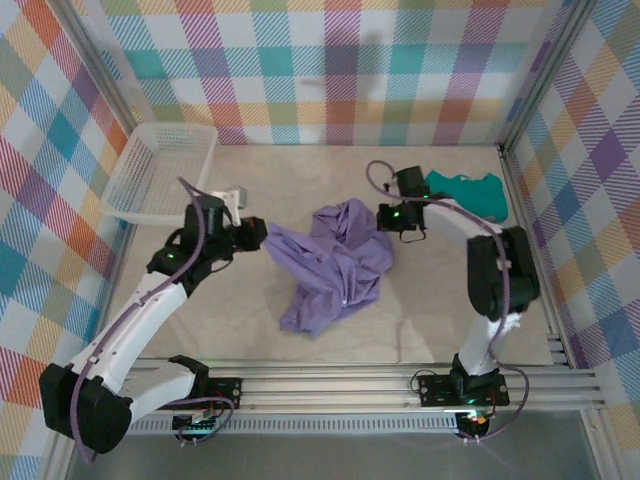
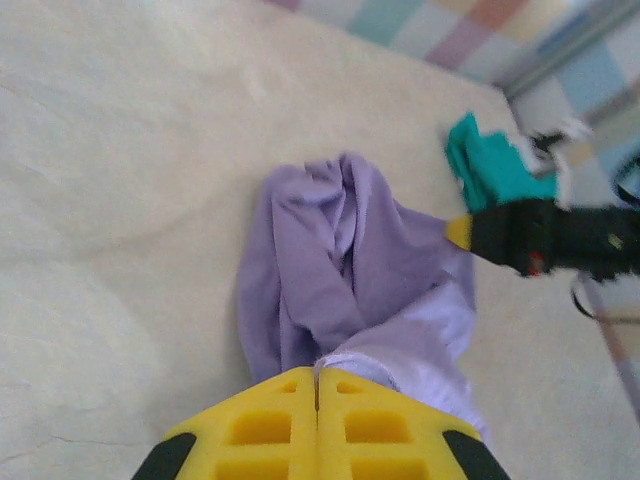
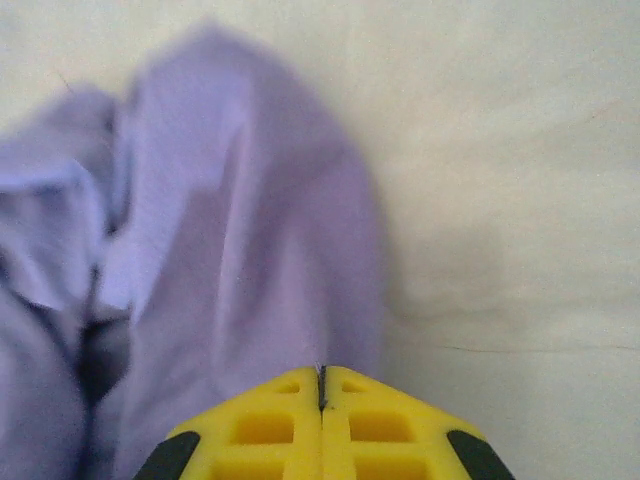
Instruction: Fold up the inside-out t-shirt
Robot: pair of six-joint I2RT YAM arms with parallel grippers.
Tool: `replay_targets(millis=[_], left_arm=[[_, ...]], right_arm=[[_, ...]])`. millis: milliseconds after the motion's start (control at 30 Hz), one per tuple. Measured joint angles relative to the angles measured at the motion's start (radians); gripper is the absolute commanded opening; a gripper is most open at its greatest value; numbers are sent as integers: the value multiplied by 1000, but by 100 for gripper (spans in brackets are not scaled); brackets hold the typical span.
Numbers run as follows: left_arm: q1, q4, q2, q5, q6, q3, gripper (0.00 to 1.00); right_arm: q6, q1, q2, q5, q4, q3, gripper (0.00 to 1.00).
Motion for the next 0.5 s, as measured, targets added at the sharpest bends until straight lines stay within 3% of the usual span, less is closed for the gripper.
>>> replay_targets(millis=[200, 500], left_arm=[[160, -105, -11, 17, -22, 295, 0], [339, -213, 15, 79, -21, 567, 0]], right_arm=[[13, -97, -390, 8, 29, 35, 0], [14, -97, -591, 23, -12, 74, 0]])
